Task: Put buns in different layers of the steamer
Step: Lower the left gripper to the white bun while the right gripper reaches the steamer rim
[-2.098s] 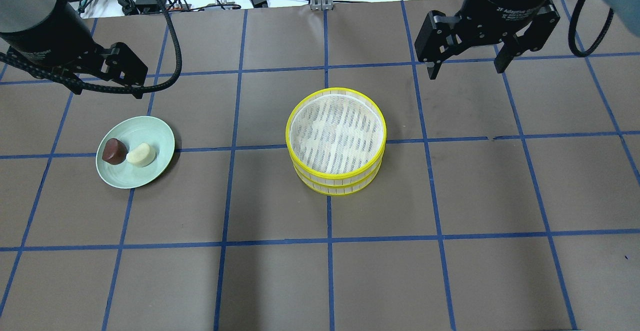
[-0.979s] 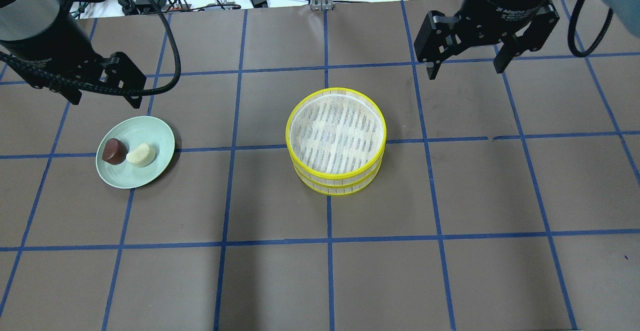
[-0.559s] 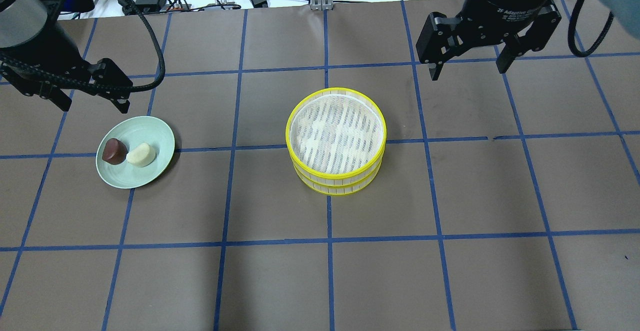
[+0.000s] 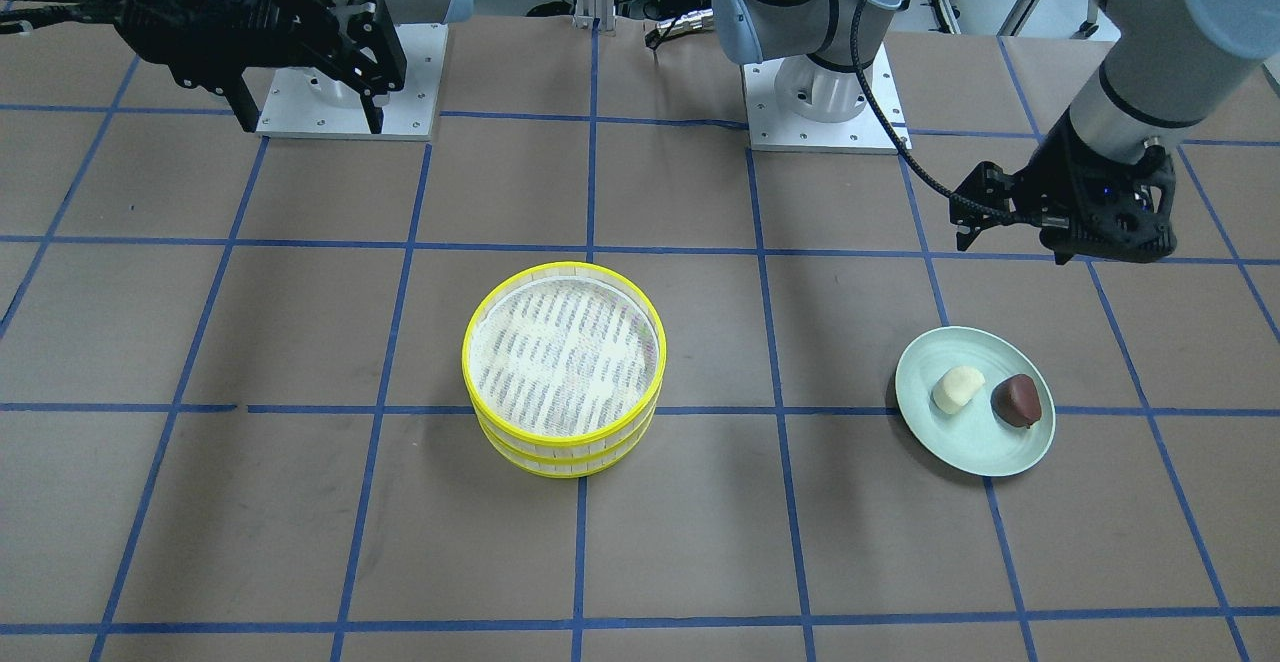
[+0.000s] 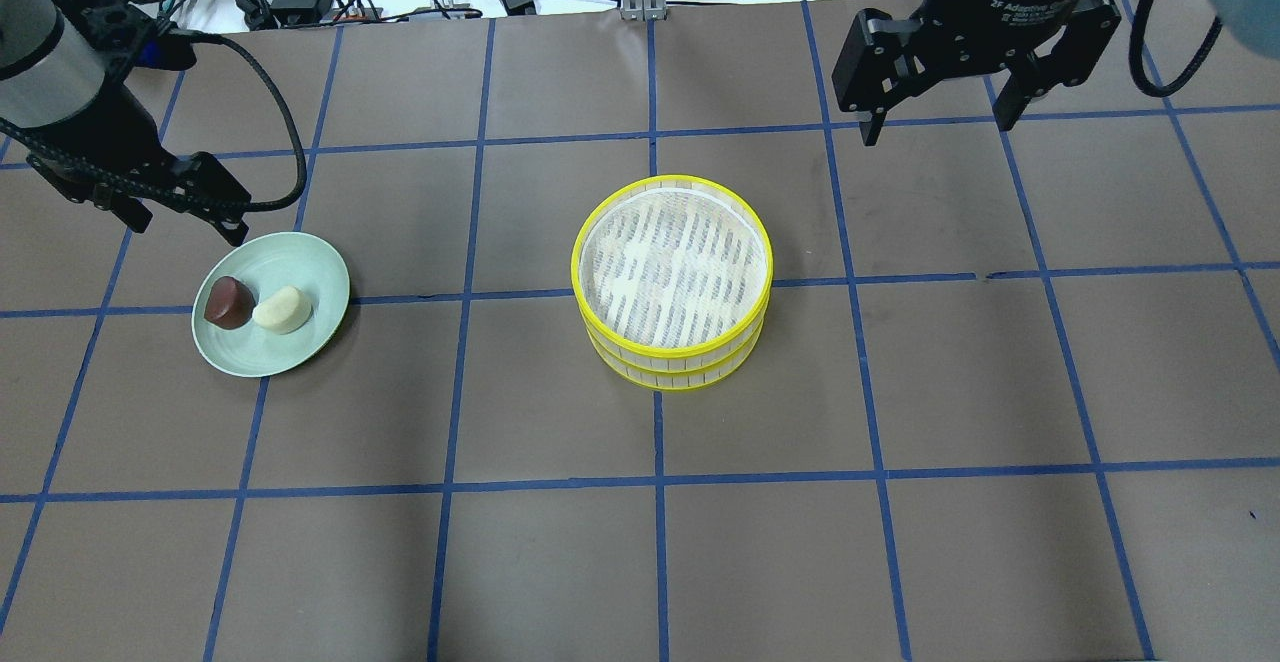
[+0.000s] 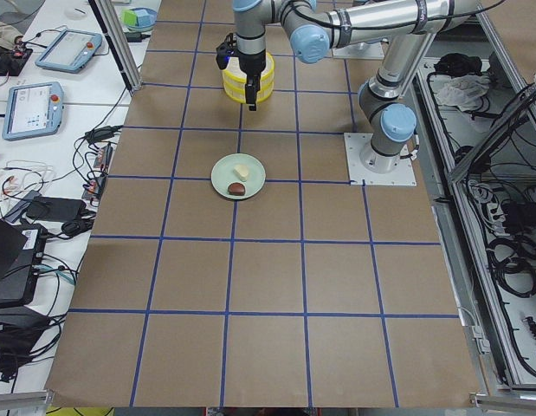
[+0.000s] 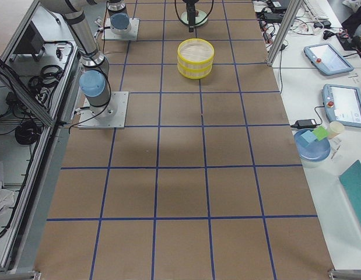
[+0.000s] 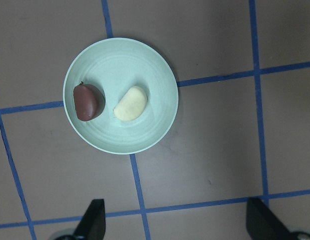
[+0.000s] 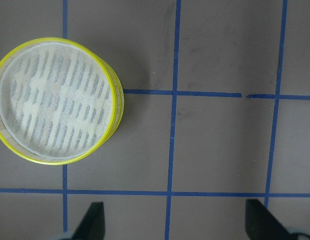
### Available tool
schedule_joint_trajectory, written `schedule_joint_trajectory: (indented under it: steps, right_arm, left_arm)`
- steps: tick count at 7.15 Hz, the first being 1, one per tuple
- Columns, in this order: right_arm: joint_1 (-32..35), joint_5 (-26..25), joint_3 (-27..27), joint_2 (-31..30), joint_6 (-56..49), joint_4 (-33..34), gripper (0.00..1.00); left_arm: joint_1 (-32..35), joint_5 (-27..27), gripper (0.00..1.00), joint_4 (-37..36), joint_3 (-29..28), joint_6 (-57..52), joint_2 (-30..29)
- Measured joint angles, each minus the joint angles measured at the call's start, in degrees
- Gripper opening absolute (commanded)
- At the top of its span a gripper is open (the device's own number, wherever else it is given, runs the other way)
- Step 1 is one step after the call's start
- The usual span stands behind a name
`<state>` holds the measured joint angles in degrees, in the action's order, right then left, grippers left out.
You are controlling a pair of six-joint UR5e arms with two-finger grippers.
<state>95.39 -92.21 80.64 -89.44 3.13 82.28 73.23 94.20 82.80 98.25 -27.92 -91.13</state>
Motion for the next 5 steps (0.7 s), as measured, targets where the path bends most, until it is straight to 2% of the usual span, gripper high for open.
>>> schedule_joint_trajectory:
  steps: [3,5]
  right_arm:
    - [1.1,-0.4,-0.4,8.0,3.4,4.4,1.0]
    - [3.6,1.4,0.0,13.5,7.6,7.3,0.98]
  left_arm:
    - [-0.7,0.0,1.0,-5.2,1.8,-5.2,-7.0]
    - [-2.2,0.0,1.0,-7.5,1.9,-8.8,-11.4]
